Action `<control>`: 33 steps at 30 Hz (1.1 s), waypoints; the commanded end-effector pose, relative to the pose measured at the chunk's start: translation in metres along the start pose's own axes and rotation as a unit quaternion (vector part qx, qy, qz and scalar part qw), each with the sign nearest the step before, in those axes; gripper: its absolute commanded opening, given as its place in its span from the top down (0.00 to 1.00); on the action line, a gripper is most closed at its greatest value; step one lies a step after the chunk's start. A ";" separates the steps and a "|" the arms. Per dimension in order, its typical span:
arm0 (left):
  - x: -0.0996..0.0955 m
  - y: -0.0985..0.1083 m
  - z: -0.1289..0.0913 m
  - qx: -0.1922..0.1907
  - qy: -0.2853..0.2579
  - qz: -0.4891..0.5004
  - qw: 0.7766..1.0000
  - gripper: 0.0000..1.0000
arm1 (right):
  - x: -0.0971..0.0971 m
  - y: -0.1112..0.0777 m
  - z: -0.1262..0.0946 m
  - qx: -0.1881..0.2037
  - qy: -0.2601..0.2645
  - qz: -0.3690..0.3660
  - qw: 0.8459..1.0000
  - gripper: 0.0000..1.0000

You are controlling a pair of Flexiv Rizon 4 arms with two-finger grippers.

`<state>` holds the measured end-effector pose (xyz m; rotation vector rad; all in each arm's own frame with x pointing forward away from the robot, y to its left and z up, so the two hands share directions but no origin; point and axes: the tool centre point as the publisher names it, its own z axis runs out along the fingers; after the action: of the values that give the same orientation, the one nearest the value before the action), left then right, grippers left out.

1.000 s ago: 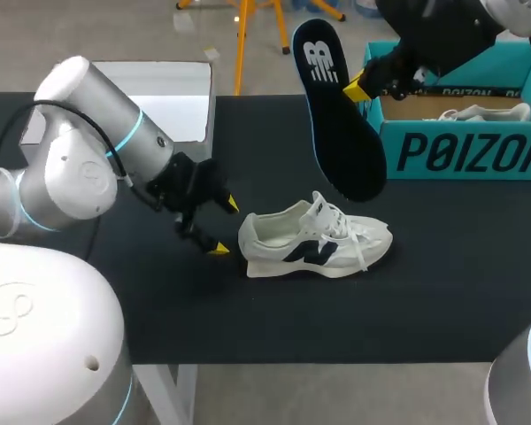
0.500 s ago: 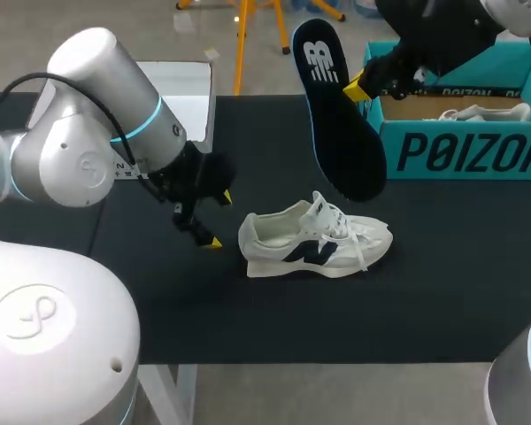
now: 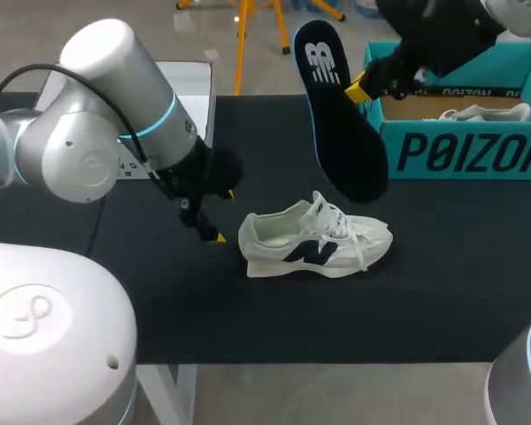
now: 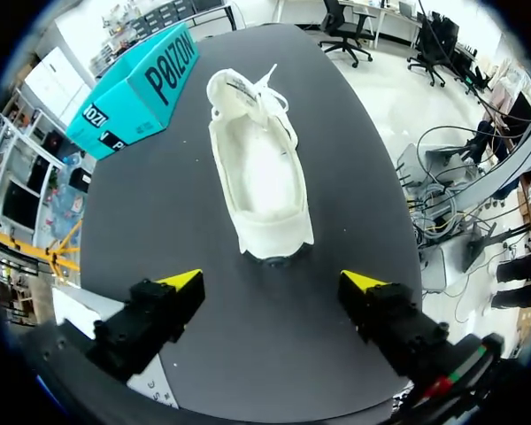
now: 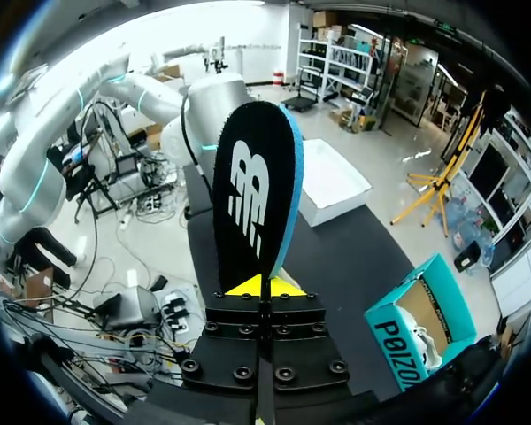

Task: Take the shoe out of the shoebox, open the shoe tongue, remove and reinsert the insole, then place the shoe into the shoebox

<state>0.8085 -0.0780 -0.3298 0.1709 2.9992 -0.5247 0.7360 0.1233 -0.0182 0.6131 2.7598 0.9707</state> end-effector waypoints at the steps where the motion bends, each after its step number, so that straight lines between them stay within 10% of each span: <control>1: 0.000 -0.001 0.000 -0.004 0.000 0.000 1.000 0.00 | 0.011 0.003 -0.023 0.012 -0.015 0.025 1.000 1.00; 21: 0.000 -0.001 0.000 -0.004 0.000 0.000 1.000 0.00 | 0.029 0.009 -0.037 0.007 -0.045 0.057 0.997 1.00; 33: -0.037 -0.073 0.011 -0.009 -0.018 0.023 1.000 0.00 | 0.029 0.009 -0.037 0.007 -0.045 0.057 0.997 1.00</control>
<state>0.8230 -0.1252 -0.2995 0.2288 2.9289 -0.5498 0.7005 0.1190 0.0161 0.8000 2.6780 0.9281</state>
